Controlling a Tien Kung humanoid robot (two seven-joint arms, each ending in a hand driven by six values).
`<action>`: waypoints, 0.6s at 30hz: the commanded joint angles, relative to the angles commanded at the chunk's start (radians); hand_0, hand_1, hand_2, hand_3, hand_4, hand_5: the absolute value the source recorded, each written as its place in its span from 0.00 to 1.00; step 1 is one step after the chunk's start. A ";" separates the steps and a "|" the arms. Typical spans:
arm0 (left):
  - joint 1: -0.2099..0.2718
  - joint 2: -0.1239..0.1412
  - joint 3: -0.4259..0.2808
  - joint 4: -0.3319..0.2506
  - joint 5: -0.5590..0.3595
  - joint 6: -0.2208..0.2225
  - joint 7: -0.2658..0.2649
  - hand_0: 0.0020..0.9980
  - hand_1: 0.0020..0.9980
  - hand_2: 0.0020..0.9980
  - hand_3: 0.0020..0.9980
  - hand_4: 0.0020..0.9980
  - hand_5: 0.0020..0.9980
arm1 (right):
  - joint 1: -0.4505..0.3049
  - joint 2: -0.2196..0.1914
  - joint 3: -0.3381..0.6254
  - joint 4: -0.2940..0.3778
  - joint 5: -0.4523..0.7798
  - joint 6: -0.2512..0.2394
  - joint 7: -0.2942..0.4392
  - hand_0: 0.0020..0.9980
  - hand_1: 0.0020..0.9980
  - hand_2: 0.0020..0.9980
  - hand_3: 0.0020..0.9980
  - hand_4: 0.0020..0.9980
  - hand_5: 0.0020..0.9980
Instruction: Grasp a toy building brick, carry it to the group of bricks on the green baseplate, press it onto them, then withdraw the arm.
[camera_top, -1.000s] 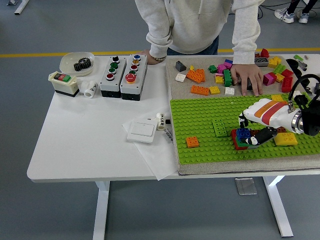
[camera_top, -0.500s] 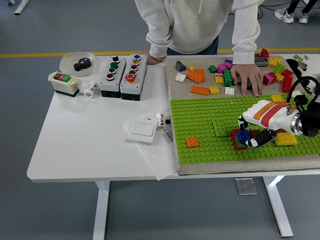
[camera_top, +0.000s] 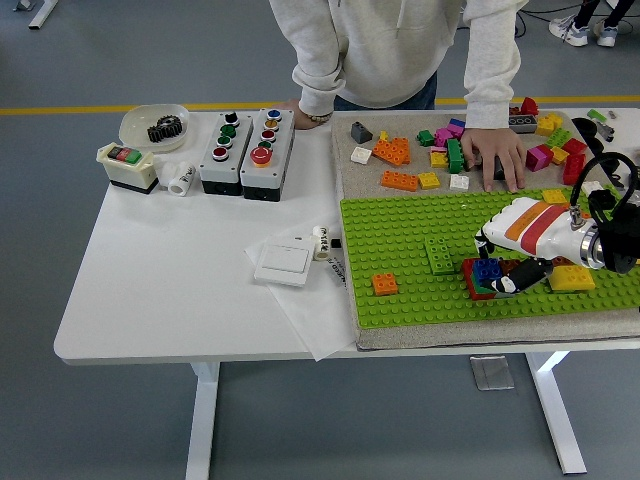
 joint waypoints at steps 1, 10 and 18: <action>0.000 0.000 0.000 0.000 0.000 0.000 0.000 0.78 0.74 0.74 0.60 0.68 0.59 | 0.000 0.000 0.000 -0.001 0.000 0.000 0.000 0.49 0.53 0.58 0.52 0.75 0.50; -0.002 0.000 0.002 -0.001 0.000 -0.001 0.001 0.78 0.74 0.74 0.60 0.68 0.59 | -0.004 0.003 -0.006 -0.021 0.003 -0.001 0.003 0.48 0.53 0.57 0.52 0.74 0.50; -0.004 0.000 0.004 -0.001 -0.003 -0.001 0.000 0.78 0.74 0.73 0.60 0.68 0.59 | -0.005 0.005 -0.002 -0.032 0.003 -0.001 0.008 0.47 0.54 0.58 0.52 0.75 0.49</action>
